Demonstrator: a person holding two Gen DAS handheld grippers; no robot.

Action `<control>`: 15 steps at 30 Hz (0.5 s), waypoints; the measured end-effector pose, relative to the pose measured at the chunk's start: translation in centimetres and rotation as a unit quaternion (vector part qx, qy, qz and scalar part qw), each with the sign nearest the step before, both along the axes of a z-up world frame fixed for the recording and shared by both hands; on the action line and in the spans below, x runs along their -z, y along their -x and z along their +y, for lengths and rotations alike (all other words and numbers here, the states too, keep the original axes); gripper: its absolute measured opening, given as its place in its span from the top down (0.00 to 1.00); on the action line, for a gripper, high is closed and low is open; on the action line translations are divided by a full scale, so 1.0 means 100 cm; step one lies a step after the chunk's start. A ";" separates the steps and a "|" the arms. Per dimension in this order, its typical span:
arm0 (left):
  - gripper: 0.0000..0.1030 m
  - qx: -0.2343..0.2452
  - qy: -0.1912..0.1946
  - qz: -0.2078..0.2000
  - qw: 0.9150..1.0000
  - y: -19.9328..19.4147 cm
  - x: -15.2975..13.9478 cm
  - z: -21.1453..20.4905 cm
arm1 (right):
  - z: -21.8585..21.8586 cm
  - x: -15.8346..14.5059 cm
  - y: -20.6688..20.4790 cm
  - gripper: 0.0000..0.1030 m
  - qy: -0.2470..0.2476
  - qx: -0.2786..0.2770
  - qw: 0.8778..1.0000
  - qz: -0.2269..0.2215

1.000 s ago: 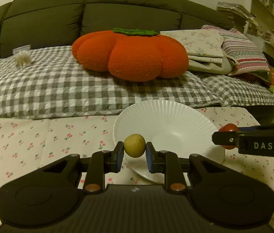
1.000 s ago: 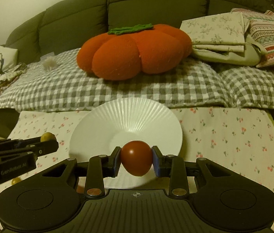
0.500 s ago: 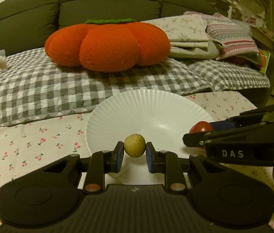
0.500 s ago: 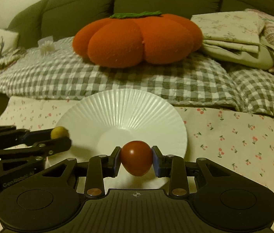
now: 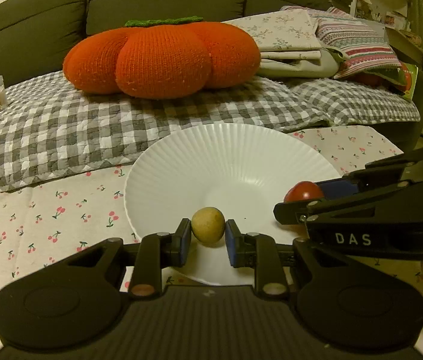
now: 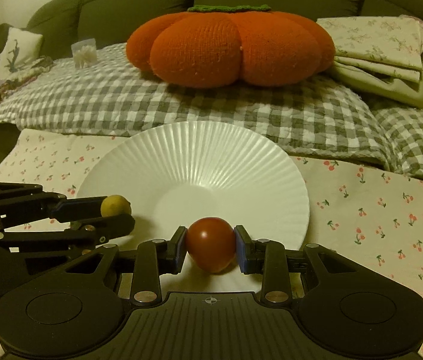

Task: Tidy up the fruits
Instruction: 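Carry the plum and tomato over the white plate and open both tools, then return both tools to the fruit cluster, left tool toward another yellow plum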

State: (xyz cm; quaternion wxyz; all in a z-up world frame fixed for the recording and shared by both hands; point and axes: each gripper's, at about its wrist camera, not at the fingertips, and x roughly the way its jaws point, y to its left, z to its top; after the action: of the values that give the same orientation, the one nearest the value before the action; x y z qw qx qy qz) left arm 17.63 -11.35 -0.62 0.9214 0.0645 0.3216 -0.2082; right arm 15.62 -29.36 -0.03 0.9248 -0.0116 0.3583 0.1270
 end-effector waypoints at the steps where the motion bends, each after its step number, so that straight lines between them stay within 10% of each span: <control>1: 0.78 0.000 -0.002 -0.001 1.000 0.000 0.000 0.000 | 0.000 0.000 0.000 0.69 -0.001 0.001 1.000 0.000; 15: 0.43 -0.018 0.011 -0.004 1.000 0.022 -0.021 0.021 | -0.006 -0.019 0.016 0.56 -0.033 0.038 0.999 -0.004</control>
State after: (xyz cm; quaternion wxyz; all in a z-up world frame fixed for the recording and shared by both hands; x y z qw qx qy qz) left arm 15.46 -9.21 1.48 0.9272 0.0489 0.3163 -0.1947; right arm 13.99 -29.97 1.83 0.9302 0.0323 0.3506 0.1036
